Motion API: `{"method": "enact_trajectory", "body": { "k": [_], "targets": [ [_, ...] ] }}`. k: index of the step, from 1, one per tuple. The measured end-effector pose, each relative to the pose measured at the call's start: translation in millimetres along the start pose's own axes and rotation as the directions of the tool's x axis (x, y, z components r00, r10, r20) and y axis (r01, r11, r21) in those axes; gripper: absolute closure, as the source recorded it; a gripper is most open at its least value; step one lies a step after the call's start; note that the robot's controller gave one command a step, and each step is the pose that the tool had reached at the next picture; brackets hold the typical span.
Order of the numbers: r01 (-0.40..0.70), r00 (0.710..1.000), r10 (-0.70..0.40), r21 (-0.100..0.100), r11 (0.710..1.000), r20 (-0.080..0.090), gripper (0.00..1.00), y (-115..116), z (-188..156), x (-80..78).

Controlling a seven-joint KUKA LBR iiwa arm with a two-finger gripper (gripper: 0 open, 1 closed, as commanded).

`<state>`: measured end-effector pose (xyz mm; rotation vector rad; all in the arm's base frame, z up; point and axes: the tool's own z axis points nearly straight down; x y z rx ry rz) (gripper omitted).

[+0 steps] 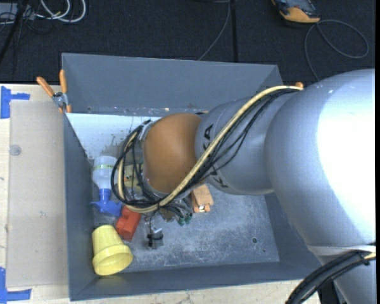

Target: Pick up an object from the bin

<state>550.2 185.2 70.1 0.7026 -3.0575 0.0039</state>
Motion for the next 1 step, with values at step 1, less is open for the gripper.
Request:
{"method": "enact_trajectory", "body": {
  "k": [1],
  "targets": [
    [0.027,1.000,-0.027,-0.005,1.000,-0.001,0.00,24.7,0.4,21.3]
  ]
}}
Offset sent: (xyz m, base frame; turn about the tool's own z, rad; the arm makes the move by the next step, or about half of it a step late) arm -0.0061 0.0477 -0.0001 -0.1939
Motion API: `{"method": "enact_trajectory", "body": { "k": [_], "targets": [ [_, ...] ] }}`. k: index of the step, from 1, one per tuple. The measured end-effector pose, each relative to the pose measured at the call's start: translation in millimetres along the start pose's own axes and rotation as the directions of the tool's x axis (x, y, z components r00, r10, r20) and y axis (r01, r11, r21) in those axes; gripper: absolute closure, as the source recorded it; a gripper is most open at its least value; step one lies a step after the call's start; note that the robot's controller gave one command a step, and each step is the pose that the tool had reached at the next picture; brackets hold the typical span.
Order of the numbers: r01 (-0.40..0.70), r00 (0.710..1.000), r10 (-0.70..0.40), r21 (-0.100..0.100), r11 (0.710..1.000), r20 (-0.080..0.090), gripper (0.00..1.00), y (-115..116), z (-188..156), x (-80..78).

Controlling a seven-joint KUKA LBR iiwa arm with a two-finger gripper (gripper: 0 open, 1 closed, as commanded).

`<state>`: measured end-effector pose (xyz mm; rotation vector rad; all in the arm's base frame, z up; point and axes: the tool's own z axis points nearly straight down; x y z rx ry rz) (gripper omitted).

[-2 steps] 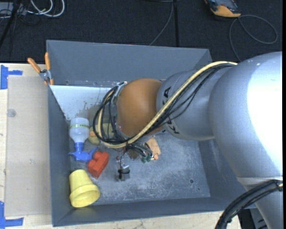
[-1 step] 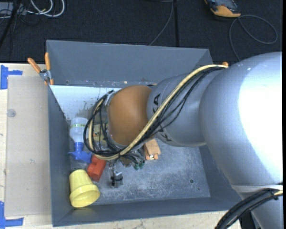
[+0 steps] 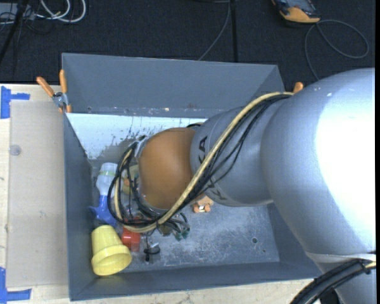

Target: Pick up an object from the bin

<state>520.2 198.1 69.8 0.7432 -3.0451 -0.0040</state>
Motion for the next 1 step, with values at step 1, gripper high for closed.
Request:
{"method": "enact_trajectory", "body": {
  "k": [1],
  "targets": [
    [0.163,0.987,-0.163,0.007,0.987,0.003,1.00,18.5,-1.0,-38.3]
  ]
}}
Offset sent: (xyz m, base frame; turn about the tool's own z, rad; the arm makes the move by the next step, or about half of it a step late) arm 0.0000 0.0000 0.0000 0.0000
